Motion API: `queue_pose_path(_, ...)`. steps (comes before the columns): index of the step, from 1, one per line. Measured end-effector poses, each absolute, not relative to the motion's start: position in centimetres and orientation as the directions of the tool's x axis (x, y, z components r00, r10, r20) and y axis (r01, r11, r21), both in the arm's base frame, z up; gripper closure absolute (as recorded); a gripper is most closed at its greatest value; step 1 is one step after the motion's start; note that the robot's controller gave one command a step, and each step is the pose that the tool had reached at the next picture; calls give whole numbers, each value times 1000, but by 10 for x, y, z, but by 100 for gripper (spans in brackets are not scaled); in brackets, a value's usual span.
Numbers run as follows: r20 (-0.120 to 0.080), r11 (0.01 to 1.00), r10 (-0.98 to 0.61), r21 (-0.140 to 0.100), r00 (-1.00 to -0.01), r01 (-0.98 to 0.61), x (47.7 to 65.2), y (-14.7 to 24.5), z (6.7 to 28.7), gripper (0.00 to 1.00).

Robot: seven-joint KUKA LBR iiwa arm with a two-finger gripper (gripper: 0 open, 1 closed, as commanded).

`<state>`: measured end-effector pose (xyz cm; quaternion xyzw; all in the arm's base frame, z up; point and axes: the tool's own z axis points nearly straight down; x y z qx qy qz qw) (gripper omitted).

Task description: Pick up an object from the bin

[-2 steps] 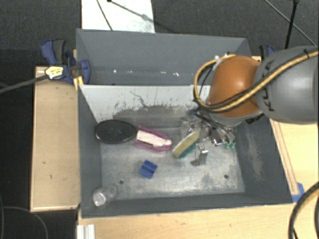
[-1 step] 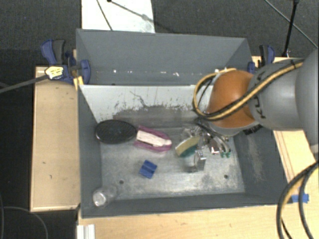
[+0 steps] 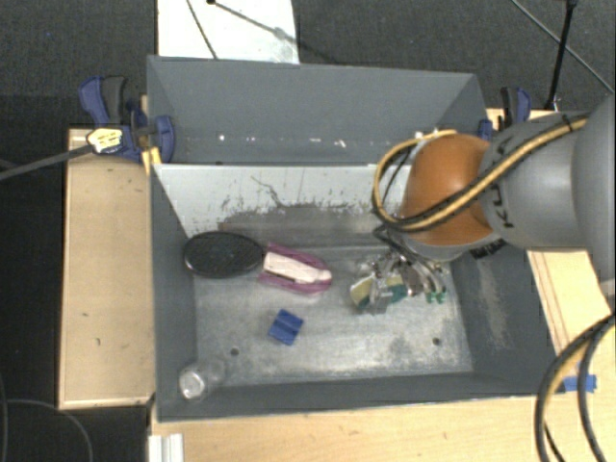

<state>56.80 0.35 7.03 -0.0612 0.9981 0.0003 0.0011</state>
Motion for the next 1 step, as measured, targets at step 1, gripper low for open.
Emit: queue_pose_path(1, -12, 990, -138, -2, -990, -138, 542, -15, 293, 100)
